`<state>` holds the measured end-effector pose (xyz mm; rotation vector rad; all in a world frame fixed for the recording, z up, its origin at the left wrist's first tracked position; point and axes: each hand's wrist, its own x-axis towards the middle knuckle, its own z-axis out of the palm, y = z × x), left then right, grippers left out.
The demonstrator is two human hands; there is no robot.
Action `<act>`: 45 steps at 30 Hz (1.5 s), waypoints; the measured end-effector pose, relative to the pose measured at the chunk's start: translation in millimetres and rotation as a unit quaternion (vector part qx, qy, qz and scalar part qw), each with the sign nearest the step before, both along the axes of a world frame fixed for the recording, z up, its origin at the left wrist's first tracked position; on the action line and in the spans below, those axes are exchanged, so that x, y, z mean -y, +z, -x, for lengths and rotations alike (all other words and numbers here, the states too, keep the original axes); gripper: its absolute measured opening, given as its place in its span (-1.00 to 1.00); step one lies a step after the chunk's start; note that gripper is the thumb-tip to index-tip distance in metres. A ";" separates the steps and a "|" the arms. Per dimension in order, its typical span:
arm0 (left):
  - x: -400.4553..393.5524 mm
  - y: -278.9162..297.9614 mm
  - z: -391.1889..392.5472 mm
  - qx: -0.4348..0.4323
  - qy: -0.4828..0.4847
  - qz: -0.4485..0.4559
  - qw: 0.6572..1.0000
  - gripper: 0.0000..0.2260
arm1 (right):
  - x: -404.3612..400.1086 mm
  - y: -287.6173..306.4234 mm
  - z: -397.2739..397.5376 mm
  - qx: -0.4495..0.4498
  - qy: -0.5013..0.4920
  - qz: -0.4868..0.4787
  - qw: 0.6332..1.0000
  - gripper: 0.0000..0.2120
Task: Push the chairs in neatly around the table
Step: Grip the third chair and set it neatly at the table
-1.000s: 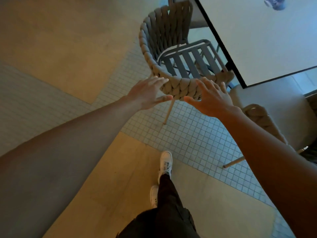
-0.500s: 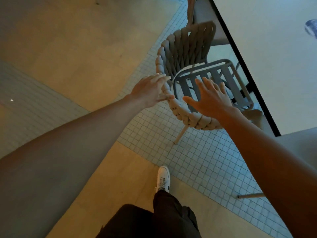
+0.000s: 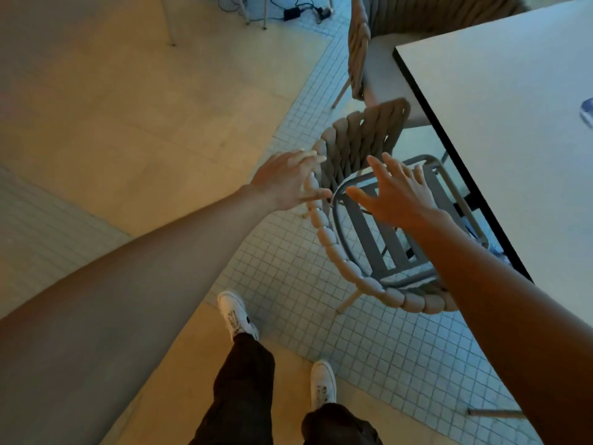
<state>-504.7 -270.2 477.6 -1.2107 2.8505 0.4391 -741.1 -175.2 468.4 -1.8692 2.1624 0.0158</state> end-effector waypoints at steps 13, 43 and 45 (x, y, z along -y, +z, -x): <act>211.8 -3.4 -1.5 0.002 -0.129 0.013 0.992 -0.19 | 150.2 -4.6 -42.7 0.009 -0.160 0.002 0.987 -0.13; 587.7 -33.5 195.2 0.017 -0.265 0.023 0.964 -0.27 | 466.7 -46.1 91.4 0.004 -0.235 0.002 0.972 -0.20; 611.8 -35.0 204.3 0.012 -0.278 0.023 0.960 -0.27 | 488.8 -47.9 94.4 0.002 -0.250 -0.004 0.968 -0.18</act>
